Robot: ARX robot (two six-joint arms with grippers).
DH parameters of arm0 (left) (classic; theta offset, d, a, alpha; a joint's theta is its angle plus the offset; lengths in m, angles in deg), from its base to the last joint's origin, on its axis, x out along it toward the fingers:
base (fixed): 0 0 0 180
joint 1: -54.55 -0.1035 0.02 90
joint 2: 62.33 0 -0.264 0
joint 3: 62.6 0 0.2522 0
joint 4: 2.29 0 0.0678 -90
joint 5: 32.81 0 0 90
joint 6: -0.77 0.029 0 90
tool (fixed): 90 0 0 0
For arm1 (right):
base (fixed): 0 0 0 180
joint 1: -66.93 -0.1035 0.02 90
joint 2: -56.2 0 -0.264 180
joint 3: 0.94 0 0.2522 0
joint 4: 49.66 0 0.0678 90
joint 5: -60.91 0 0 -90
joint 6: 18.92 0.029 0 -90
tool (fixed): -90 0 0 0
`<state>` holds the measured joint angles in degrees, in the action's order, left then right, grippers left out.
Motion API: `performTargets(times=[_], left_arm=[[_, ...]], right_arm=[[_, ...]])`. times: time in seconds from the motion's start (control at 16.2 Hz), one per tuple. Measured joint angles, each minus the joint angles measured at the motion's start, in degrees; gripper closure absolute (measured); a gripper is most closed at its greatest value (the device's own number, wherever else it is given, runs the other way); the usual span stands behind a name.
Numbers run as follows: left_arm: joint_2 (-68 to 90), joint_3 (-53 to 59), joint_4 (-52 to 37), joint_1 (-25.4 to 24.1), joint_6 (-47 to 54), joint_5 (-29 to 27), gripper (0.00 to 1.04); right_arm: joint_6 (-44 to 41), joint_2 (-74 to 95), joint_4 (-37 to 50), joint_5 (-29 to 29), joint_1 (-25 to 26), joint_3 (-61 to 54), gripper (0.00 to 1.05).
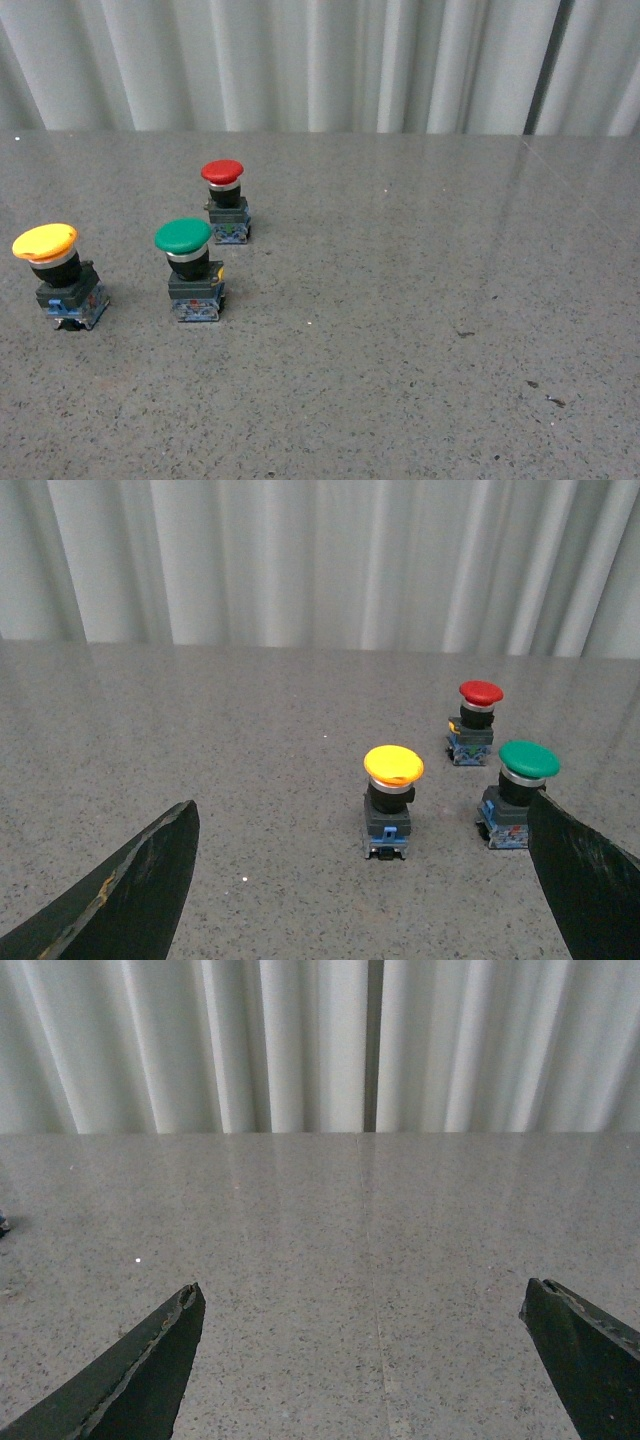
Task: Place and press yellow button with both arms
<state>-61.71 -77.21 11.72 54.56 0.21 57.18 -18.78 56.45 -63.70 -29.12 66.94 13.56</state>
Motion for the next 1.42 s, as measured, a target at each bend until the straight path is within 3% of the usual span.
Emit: performTargets(times=[0.86,0.92,0.99,1.05,1.11,1.23,1.42], left_arm=[[0.0,0.0,0.0,0.0,0.0,0.0,0.07],[2.8,-2.23,6.84,3.52,-1.29,-8.13,0.07],[10.03,-4.98,8.15,8.2,-2.38,-17.46,0.07],[20.04,-8.61,0.31,8.7,-1.97,-25.18,0.07],[25.53,-10.91,-5.16,7.26,-1.75,-26.36,0.07],[42.73,-18.99,-19.06,5.77,-0.13,-20.15,0.07],[60.94,-27.08,-24.26,5.4,0.68,-12.17,0.07]], right_arm=[[0.0,0.0,0.0,0.0,0.0,0.0,0.06],[0.0,0.0,0.0,-0.02,0.0,0.0,0.06],[-0.02,0.0,-0.02,0.13,0.0,0.0,0.06],[0.0,0.0,0.13,-0.07,0.0,0.0,0.06],[0.0,0.0,-0.04,0.11,0.02,0.0,0.06],[0.0,0.0,0.07,0.02,0.0,0.0,0.06],[0.0,0.0,0.0,0.0,0.0,0.0,0.06]])
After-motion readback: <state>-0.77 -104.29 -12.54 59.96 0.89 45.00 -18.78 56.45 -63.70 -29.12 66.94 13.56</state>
